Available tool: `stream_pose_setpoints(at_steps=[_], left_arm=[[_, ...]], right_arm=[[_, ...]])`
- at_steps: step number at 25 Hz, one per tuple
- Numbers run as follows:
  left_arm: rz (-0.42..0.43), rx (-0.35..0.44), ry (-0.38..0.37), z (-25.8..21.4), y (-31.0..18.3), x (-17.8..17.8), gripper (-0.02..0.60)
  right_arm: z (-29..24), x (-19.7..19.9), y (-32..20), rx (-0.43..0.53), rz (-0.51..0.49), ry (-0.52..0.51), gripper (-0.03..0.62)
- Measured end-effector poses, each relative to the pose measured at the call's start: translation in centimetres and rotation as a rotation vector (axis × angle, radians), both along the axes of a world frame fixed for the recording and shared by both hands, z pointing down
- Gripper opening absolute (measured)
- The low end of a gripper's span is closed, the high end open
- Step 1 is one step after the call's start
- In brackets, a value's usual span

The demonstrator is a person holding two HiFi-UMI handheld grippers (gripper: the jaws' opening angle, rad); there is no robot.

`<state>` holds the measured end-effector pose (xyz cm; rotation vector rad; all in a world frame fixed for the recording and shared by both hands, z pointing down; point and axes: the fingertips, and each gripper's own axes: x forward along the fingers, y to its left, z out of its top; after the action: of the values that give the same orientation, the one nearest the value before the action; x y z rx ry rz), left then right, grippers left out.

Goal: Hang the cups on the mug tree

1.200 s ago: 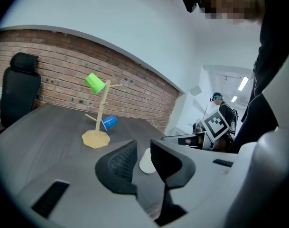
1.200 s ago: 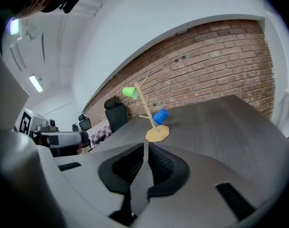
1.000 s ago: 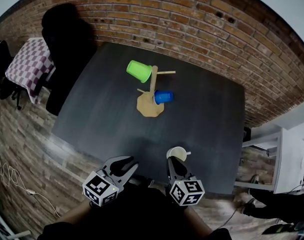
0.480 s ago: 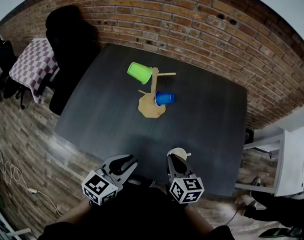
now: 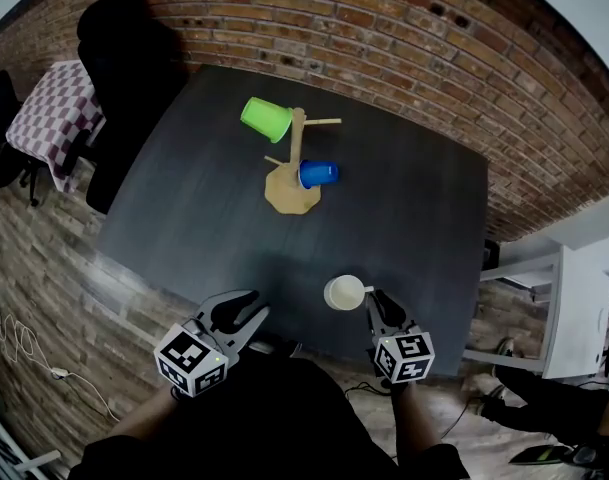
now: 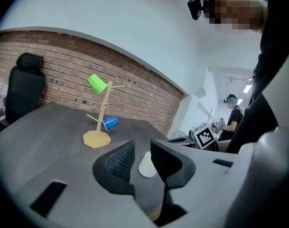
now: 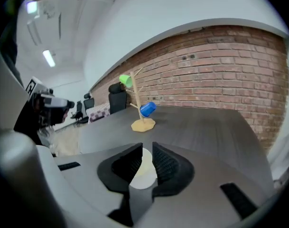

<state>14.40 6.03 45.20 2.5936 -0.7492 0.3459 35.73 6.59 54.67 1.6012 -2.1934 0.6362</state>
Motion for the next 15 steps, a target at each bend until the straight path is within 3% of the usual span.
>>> stream_pose_setpoints(at_steps=[3, 11, 15], left_arm=[[0.010, 0.006, -0.005, 0.0, 0.2, 0.3, 0.097], [-0.018, 0.016, -0.026, 0.1, 0.4, -0.1, 0.097], [-0.040, 0.011, -0.035, 0.3, 0.4, -0.4, 0.097]], right_arm=[[1.7, 1.2, 0.0, -0.035, -0.148, 0.158, 0.149], [7.0, 1.8, -0.3, -0.173, -0.475, 0.446, 0.155], [9.1, 1.7, -0.7, -0.186, -0.631, 0.593, 0.155]])
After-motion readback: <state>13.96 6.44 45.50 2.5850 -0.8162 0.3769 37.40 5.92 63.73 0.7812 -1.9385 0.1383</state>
